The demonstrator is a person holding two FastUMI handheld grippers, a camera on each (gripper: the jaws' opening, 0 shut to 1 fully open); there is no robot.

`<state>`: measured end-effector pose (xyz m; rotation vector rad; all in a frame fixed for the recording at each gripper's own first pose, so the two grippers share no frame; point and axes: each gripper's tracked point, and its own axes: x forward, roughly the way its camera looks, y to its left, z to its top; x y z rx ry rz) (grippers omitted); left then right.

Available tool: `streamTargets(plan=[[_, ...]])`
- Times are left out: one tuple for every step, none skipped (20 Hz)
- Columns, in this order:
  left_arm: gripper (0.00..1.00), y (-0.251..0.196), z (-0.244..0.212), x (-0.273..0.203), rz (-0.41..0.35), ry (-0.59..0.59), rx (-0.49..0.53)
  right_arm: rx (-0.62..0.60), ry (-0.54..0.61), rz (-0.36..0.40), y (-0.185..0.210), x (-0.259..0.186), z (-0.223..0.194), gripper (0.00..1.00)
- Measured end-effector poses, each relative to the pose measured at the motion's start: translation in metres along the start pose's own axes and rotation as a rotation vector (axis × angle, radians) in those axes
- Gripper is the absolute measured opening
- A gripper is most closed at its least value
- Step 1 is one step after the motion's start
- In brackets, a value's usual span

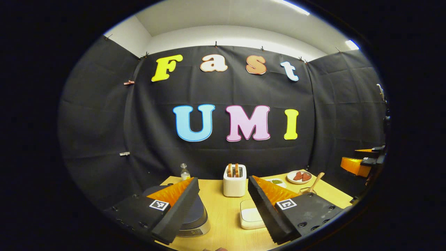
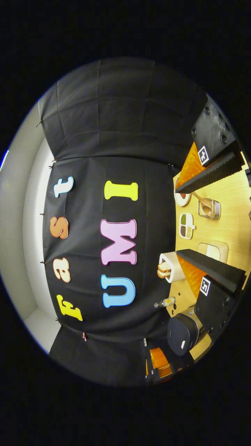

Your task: Close the left gripper, press the button to open the rice cooker; take a wooden spoon from the chopstick holder with the right hand, scoop a spoonful of rice and pour it into the rice cooker, then put the wooden spoon back into the chopstick holder.

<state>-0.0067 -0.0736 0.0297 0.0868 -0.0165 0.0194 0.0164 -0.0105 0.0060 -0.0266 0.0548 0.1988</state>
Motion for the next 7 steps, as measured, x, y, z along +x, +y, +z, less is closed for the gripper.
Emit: streamTargets(plan=[[0.96,0.001,-0.005,-0.003,0.029,0.011,-0.009,0.01,0.006,0.016,-0.001,0.001,-0.004,0.99],[0.95,-0.001,-0.005,-0.006,0.048,0.012,-0.02,0.023,0.003,0.03,0.0,0.003,-0.002,1.0],[0.96,-0.004,-0.005,-0.005,0.059,0.018,-0.031,0.03,0.003,0.032,-0.002,0.005,-0.002,1.0],[0.96,-0.007,-0.009,-0.006,0.065,0.034,-0.038,0.036,0.012,0.032,-0.006,0.004,-0.006,0.99],[0.96,-0.008,-0.015,-0.008,0.073,0.053,-0.04,0.042,0.016,0.032,-0.008,0.004,-0.008,0.99],[0.96,-0.009,-0.017,-0.008,0.075,0.066,-0.037,0.043,0.02,0.034,-0.01,0.003,-0.009,1.0],[0.96,-0.008,-0.017,-0.01,0.082,0.069,-0.036,0.04,0.024,0.035,-0.011,0.003,-0.011,1.0]])
